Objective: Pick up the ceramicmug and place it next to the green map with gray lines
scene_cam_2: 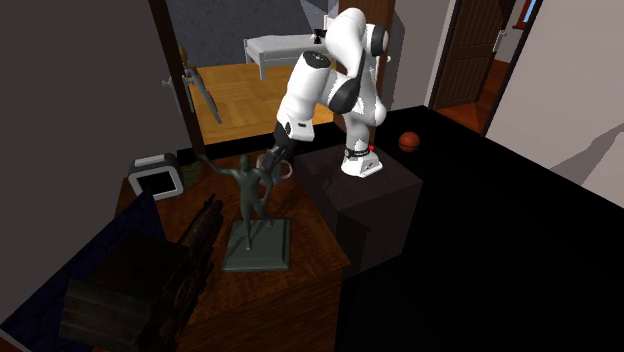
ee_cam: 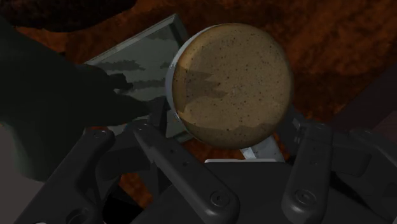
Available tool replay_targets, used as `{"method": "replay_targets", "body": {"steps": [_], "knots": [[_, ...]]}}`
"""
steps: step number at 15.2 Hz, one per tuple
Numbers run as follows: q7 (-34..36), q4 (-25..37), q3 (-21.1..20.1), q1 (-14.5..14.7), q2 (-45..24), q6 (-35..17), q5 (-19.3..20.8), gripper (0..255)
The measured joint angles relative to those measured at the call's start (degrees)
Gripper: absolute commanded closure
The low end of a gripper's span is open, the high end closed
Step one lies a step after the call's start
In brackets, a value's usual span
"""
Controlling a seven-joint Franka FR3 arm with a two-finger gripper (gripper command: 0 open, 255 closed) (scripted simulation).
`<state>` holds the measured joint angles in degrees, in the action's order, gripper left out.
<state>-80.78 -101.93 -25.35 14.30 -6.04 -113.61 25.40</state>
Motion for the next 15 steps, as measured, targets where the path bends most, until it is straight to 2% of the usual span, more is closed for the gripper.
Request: {"method": "replay_targets", "body": {"steps": [7,15], "knots": [[-10.09,-8.76,4.72,-5.88,6.84,-6.46,-3.94,255],[-21.35,-13.29,10.6,-10.95,10.25,-11.36,-6.89,255]]}}
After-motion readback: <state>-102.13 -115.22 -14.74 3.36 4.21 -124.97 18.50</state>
